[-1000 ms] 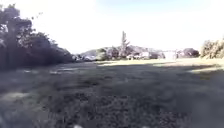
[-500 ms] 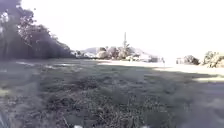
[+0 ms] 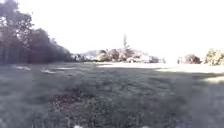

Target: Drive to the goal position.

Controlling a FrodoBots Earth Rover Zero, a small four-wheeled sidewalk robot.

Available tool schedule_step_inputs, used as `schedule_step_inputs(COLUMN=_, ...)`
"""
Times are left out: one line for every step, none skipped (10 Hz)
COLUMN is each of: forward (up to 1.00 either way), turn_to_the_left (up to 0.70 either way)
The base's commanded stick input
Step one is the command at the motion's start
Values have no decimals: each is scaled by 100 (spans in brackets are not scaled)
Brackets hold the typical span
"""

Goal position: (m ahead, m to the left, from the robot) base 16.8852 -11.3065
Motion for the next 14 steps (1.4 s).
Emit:
schedule_step_inputs(forward=100, turn_to_the_left=0)
schedule_step_inputs(forward=100, turn_to_the_left=0)
schedule_step_inputs(forward=100, turn_to_the_left=0)
schedule_step_inputs(forward=100, turn_to_the_left=0)
schedule_step_inputs(forward=100, turn_to_the_left=0)
schedule_step_inputs(forward=100, turn_to_the_left=0)
schedule_step_inputs(forward=100, turn_to_the_left=0)
schedule_step_inputs(forward=100, turn_to_the_left=0)
schedule_step_inputs(forward=100, turn_to_the_left=0)
schedule_step_inputs(forward=100, turn_to_the_left=0)
schedule_step_inputs(forward=100, turn_to_the_left=0)
schedule_step_inputs(forward=100, turn_to_the_left=0)
schedule_step_inputs(forward=100, turn_to_the_left=0)
schedule_step_inputs(forward=100, turn_to_the_left=0)
